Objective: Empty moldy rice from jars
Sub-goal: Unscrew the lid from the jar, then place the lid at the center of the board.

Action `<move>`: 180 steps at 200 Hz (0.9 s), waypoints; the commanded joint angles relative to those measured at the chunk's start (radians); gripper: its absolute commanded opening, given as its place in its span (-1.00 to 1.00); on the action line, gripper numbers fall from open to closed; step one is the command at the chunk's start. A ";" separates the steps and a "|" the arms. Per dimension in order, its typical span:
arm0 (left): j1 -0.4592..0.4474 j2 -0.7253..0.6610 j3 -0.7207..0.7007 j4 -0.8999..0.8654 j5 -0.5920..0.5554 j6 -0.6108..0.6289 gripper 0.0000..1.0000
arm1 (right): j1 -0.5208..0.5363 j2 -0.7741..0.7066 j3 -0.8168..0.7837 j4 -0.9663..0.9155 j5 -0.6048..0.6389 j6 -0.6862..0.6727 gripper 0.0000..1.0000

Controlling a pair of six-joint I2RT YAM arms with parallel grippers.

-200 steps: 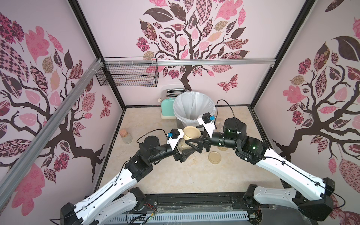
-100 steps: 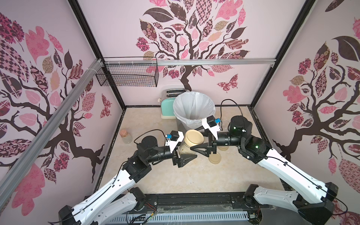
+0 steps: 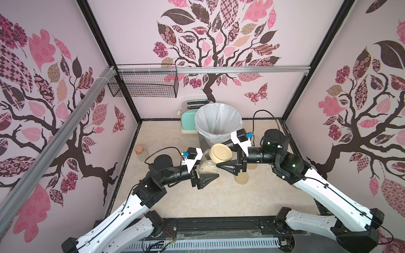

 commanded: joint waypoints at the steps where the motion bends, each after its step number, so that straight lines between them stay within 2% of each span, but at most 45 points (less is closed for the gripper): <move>1: 0.002 -0.032 0.028 0.060 -0.003 0.005 0.36 | -0.010 -0.009 0.052 -0.029 0.046 -0.026 0.58; 98: 0.007 -0.093 0.002 0.028 -0.038 0.005 0.36 | -0.063 -0.088 0.042 -0.095 0.164 -0.063 0.59; 137: 0.009 -0.097 0.009 0.026 -0.038 0.008 0.36 | -0.064 -0.127 -0.042 -0.086 0.212 -0.034 0.59; 180: 0.011 -0.103 0.018 0.006 -0.043 0.026 0.36 | -0.065 -0.179 -0.214 -0.029 0.265 0.023 0.58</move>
